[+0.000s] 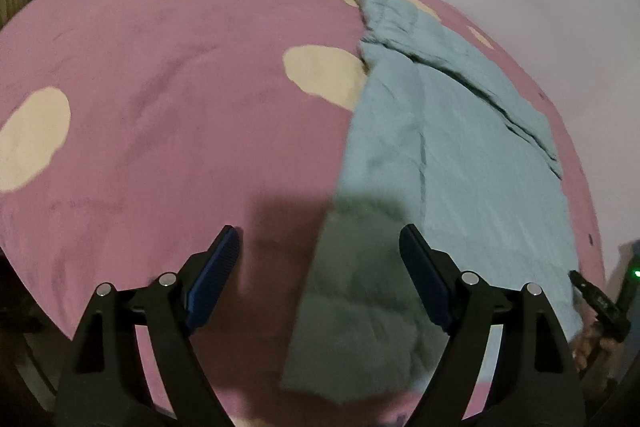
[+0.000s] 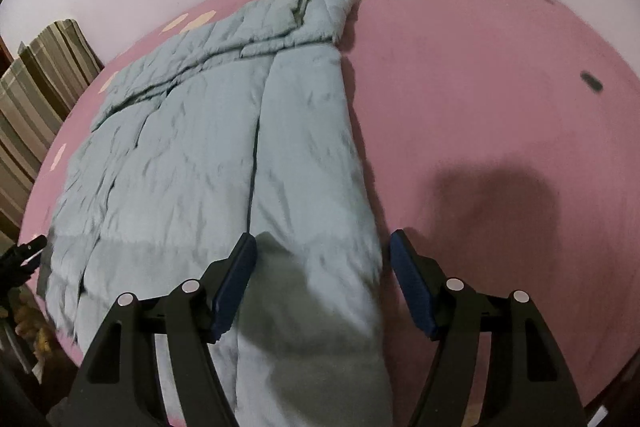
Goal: Fold large clothes
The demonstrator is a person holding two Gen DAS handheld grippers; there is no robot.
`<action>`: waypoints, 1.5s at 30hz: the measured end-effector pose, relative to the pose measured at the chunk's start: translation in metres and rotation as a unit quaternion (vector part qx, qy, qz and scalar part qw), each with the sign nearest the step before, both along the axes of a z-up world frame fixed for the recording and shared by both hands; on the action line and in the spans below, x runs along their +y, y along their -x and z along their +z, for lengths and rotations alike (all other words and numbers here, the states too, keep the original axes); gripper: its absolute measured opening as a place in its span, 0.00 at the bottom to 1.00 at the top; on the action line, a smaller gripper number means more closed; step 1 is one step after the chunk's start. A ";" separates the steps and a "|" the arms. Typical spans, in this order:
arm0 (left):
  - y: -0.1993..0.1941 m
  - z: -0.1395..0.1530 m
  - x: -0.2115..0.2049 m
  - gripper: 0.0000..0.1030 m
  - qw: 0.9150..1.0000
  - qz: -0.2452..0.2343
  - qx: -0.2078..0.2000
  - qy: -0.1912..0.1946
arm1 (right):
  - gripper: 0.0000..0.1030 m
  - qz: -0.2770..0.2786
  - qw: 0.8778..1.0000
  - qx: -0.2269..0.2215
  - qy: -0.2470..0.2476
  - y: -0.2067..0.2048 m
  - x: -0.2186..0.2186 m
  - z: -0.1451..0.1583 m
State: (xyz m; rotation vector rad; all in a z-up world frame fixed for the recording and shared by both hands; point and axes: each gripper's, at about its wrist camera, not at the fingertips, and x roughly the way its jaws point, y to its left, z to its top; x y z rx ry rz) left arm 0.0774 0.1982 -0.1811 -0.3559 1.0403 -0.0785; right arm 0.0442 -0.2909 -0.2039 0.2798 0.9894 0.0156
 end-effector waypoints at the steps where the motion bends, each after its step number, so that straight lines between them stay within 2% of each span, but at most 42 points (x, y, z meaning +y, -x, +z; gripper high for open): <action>1: 0.002 0.000 -0.001 0.80 1.000 -0.006 0.001 0.004 | 0.66 0.000 1.000 -0.001 -0.007 0.004 -0.001 -0.001; 7: 0.013 -0.004 -0.014 0.79 0.999 -0.034 0.000 -0.006 | 0.66 0.003 1.000 -0.007 -0.016 0.025 0.001 -0.003; 12: 0.021 -0.004 -0.017 0.70 0.999 -0.044 -0.007 0.013 | 0.65 0.020 1.000 -0.011 -0.011 0.037 0.011 -0.002; 15: 0.025 -0.004 -0.019 0.65 0.998 -0.053 -0.010 0.024 | 0.54 0.026 1.000 -0.014 -0.003 0.043 0.014 -0.001; 20: 0.027 -0.006 -0.020 0.47 0.997 -0.060 -0.003 0.045 | 0.39 0.040 0.999 -0.010 -0.011 0.050 0.017 0.000; 22: 0.029 -0.007 -0.021 0.44 0.997 -0.059 -0.005 0.044 | 0.34 0.045 0.999 -0.010 -0.014 0.051 0.018 0.000; 29: 0.032 -0.004 -0.026 0.18 0.996 -0.075 -0.013 0.047 | 0.13 0.063 0.997 -0.008 -0.044 0.053 0.023 -0.001; 32: 0.033 0.006 -0.029 0.12 0.996 -0.076 -0.030 0.038 | 0.10 0.065 0.995 -0.008 -0.070 0.052 0.021 0.001; 40: 0.011 0.060 -0.024 0.10 0.992 -0.061 -0.096 0.054 | 0.08 0.050 0.982 -0.050 -0.176 0.038 -0.005 0.027; 42: -0.008 0.070 -0.024 0.10 0.991 -0.059 -0.106 0.052 | 0.07 0.044 0.979 -0.061 -0.191 0.023 -0.011 0.035; 45: -0.035 0.077 -0.029 0.10 0.991 -0.055 -0.116 0.044 | 0.07 0.040 0.979 -0.074 -0.184 -0.005 -0.015 0.042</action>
